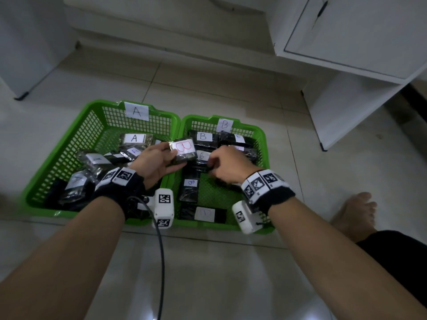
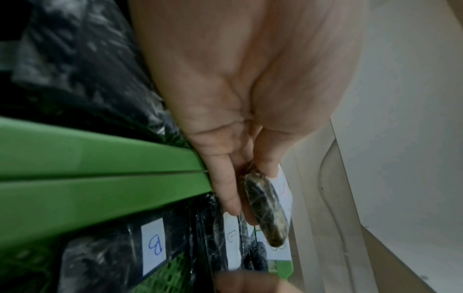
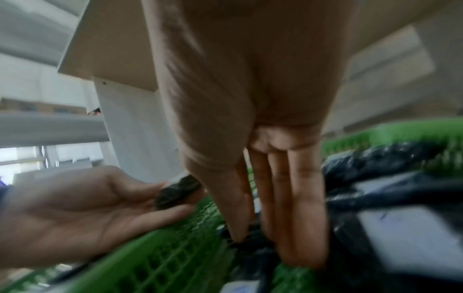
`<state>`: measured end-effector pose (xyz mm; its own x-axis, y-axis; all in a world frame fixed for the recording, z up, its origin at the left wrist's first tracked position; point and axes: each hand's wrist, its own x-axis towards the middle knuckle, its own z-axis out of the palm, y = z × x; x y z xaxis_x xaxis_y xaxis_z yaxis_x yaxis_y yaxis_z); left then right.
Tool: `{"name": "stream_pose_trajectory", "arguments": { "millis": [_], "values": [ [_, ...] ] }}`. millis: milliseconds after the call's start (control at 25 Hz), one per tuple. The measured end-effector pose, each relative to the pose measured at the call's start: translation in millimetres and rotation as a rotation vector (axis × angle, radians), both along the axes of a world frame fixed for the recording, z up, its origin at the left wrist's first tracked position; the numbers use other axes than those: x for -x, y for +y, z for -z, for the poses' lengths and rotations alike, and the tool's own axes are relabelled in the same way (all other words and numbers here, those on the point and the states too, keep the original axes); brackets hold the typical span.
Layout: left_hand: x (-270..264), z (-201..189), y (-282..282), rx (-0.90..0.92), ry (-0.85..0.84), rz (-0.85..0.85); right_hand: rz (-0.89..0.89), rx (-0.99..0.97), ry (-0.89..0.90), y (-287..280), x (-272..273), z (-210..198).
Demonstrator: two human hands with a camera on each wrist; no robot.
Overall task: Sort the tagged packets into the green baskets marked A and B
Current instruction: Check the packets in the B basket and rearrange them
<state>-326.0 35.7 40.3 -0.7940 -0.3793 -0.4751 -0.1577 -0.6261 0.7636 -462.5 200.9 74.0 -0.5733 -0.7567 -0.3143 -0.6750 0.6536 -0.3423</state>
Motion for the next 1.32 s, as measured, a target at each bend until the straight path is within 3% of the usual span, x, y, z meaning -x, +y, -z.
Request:
{"name": "stream_pose_trajectory", "arguments": {
  "millis": [120, 320, 720, 880, 1000, 1120, 1320],
  "values": [
    [-1, 0, 1, -0.048, 0.045, -0.020, -0.156, -0.254, -0.131, -16, -27, 0],
    [0, 2, 2, -0.063, 0.068, -0.034, -0.255, -0.436, -0.330, -32, -29, -7],
    [3, 1, 6, -0.072, 0.066, -0.067, 0.433, -0.155, -0.645, -38, -37, 11],
    [2, 1, 6, -0.080, 0.061, -0.075, 0.468, -0.174, -0.707, -35, -36, 31],
    [3, 1, 6, -0.082, 0.063, -0.071, 0.627, -0.060, -0.855, -25, -33, 40],
    [3, 0, 6, -0.077, 0.060, -0.065, 0.692, 0.048, -0.853, -15, -24, 38],
    [1, 0, 5, -0.085, 0.049, -0.052, 0.693, -0.009, -0.815, -6, -17, 18]
  ]
}}
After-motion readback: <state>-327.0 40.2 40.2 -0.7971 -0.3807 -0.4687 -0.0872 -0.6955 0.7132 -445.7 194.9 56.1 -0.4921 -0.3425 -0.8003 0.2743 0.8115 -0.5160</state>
